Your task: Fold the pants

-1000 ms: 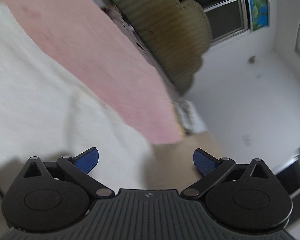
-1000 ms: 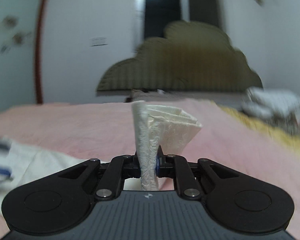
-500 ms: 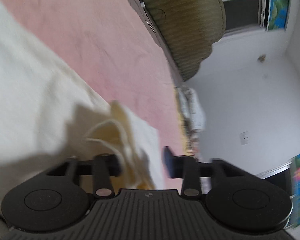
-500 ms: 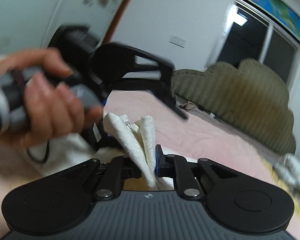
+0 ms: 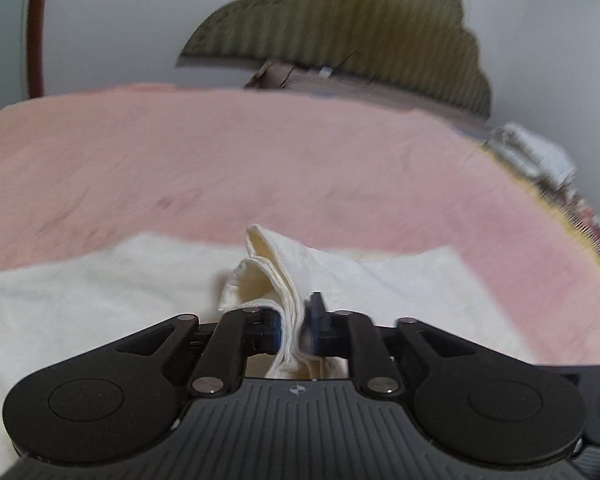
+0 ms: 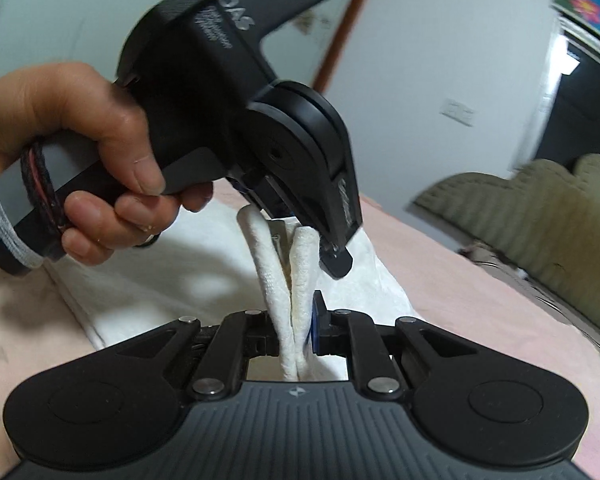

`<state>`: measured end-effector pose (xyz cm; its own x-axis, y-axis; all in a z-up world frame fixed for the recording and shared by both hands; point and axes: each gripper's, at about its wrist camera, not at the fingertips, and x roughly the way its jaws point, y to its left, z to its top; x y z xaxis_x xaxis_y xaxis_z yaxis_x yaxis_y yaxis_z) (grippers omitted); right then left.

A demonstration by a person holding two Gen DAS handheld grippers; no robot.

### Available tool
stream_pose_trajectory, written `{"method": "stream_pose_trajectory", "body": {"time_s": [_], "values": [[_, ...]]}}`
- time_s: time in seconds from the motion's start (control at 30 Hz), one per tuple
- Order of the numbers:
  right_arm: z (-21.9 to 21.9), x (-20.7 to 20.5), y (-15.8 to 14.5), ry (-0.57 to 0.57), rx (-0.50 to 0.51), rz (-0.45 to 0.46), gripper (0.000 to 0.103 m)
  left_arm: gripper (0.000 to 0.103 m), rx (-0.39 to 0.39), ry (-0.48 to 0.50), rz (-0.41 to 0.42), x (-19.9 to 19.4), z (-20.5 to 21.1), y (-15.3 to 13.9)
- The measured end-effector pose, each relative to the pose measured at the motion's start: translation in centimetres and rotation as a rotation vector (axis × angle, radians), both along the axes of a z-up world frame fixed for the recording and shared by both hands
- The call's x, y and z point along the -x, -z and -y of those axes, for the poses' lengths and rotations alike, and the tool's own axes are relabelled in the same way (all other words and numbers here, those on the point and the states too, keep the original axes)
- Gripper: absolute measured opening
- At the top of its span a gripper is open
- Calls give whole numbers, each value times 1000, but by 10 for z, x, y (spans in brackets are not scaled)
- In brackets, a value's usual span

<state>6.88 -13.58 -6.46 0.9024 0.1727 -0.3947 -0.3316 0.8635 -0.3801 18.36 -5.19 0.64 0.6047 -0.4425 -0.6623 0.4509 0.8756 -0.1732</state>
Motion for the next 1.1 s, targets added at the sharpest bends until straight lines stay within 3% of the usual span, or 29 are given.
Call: {"method": "stream_pose_trajectory", "body": {"time_s": [0.07,0.13,0.2,0.3,0.4,0.43,0.47,0.57,0.7,0.77,0.9,1.0,1.1], "values": [[-11,-14,8,-18,13,-65,12,43,-56,-18,-24,-1,-12,15],[-19,-24,20,-21,53,-138,14,64,-76,-47,19,5,-22,18],[-22,-19,23,-17,93,-112,15,75,-102,-118,91,12,-38,12],[-19,-9,15,-57,99,-121,22,77,-141,-249,152,13,-59,5],[0,1,-4,-105,-27,-136,40,77,-173,-287,144,11,-63,0],[9,4,-10,-114,-78,-129,52,77,-182,-279,141,12,-61,0],[17,7,-15,-120,-127,-117,58,77,-194,-267,145,13,-58,0],[39,2,-23,-78,-235,-105,58,78,-269,-229,180,18,-43,4],[47,-27,-12,72,-277,-168,58,84,-398,-205,210,17,-29,20],[48,-41,3,95,-268,-268,58,86,-399,-225,214,16,-28,22],[49,-38,10,101,-270,-228,58,89,-380,-248,198,16,-35,22],[48,-35,18,146,-257,-203,75,93,-366,-273,189,15,-36,22],[48,-45,24,155,-258,-203,79,98,-370,-294,199,16,-36,25]]}}
